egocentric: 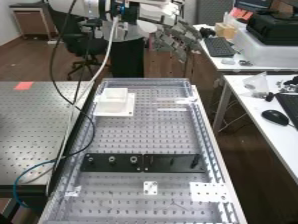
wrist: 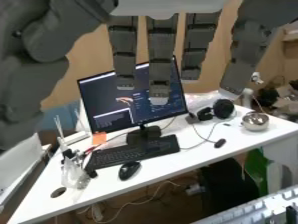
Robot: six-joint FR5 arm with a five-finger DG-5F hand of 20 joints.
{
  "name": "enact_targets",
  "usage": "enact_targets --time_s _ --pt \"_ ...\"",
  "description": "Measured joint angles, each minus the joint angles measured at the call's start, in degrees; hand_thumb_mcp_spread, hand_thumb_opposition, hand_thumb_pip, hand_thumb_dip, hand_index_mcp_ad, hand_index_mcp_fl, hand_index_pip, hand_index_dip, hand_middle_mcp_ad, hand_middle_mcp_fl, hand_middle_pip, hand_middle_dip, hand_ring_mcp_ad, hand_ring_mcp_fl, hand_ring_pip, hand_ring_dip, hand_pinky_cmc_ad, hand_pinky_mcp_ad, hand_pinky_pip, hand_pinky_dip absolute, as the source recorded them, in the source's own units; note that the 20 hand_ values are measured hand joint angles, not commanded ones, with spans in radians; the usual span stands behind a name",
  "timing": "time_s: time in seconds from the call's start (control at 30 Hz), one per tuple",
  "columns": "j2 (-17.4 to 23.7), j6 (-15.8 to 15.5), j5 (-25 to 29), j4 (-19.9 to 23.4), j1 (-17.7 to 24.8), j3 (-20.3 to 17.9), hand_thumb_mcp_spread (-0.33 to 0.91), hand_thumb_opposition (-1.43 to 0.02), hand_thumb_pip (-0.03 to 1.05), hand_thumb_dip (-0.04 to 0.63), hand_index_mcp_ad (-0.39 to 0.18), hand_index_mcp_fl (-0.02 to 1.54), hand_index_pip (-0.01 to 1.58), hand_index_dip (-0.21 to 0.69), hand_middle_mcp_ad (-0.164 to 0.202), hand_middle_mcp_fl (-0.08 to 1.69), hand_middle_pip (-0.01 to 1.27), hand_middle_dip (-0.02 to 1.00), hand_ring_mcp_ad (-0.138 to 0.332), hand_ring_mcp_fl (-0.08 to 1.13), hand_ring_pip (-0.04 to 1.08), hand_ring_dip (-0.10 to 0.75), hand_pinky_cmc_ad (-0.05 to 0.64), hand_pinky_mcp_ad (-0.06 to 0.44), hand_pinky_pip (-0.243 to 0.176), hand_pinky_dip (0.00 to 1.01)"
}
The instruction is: Grab the chopstick and place it in the clear container
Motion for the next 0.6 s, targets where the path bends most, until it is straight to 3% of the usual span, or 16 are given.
enact_targets --time_s 0.13,0.37,0.6 --pt "2.30 -2.81 -2.47 2.32 -2.56 -2.65 0.18 -0.62 0.43 0.054 -0.098 0.24 0.12 0.202 0.061 0.26 0.11 0.53 0.122 0.12 0.08 0.391 0.508 0.417 -0.063 0.64" --pt "5.23 -8.86 -13.24 6.96 -8.82 -6.05 0.18 -0.60 0.45 0.023 -0.101 0.19 0.10 0.250 0.058 0.19 0.11 0.47 0.126 0.05 0.08 0.349 0.513 0.414 -0.051 0.56" --pt "6.04 -10.45 -18.80 7.96 -12.90 -7.29 0.16 -0.60 0.45 0.019 -0.098 0.08 0.09 0.272 0.058 0.14 0.11 0.43 0.129 0.02 0.09 0.342 0.515 0.414 -0.045 0.50"
